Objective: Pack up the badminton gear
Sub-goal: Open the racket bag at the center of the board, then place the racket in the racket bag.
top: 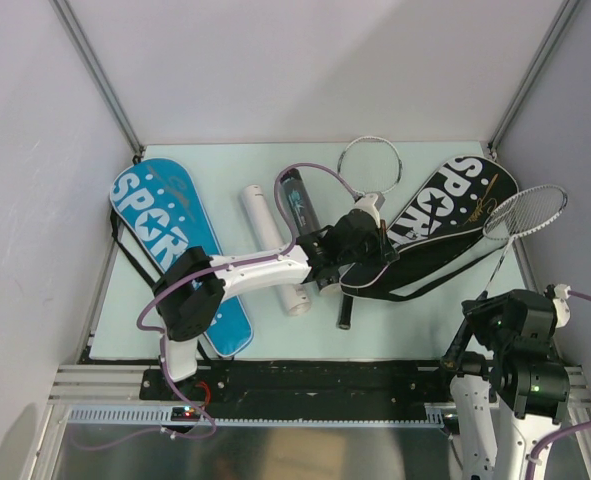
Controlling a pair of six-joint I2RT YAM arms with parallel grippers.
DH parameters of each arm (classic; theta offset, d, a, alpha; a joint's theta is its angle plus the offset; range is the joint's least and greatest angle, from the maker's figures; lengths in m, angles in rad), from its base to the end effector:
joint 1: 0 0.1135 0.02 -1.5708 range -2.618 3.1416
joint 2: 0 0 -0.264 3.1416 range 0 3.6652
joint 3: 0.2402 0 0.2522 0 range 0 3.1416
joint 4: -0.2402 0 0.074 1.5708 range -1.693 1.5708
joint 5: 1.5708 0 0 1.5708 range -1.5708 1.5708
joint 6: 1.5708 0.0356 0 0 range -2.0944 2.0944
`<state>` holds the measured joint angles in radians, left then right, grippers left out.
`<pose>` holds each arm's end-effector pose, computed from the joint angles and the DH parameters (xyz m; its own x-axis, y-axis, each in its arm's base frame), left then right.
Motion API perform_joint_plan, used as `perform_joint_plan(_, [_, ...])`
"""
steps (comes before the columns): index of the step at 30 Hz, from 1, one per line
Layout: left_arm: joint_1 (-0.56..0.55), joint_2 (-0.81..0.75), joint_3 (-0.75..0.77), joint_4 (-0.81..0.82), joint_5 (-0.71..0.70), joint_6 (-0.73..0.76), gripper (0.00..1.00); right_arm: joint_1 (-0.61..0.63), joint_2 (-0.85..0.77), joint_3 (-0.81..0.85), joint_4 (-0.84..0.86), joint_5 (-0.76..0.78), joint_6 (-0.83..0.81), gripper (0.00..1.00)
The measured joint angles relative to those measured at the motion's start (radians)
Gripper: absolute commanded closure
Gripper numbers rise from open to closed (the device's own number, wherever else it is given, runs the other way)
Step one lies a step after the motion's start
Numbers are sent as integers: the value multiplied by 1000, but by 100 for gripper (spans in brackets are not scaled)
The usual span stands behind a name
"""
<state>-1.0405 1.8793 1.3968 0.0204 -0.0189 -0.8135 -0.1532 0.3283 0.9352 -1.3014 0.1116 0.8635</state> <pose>0.2247 -0.3819 0.2557 -0.7755 -0.1139 -0.6210 0.4228 0.6369 -0.6447 0.0203 -0.0071 0.3176 -0.2314 0.8001 -0.5534 0.6343 0.5554 0.5377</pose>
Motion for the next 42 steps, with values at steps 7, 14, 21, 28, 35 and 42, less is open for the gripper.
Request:
perform_joint_plan(7, [0,0,0,0,-4,0,100,2,0,-16,0,13,-1,100])
perform_joint_plan(14, [0,-2,0,0,-27,0,100,8,-13,-16,-10,39,-3,100])
perform_joint_plan(21, [0,-28,-21,1,-62,-45,100,10,-22,-15,-27,45,-19,100])
perform_joint_plan(28, [3,-77,-43,3,-109,-77,100,10,-18,-9,-37,65,-48,100])
perform_joint_plan(35, [16,-90,-44,8,-132,-81,100,12,0,2,-47,69,-75,100])
perform_joint_plan(42, [16,-90,-43,8,-132,-89,100,12,3,4,-47,60,-65,100])
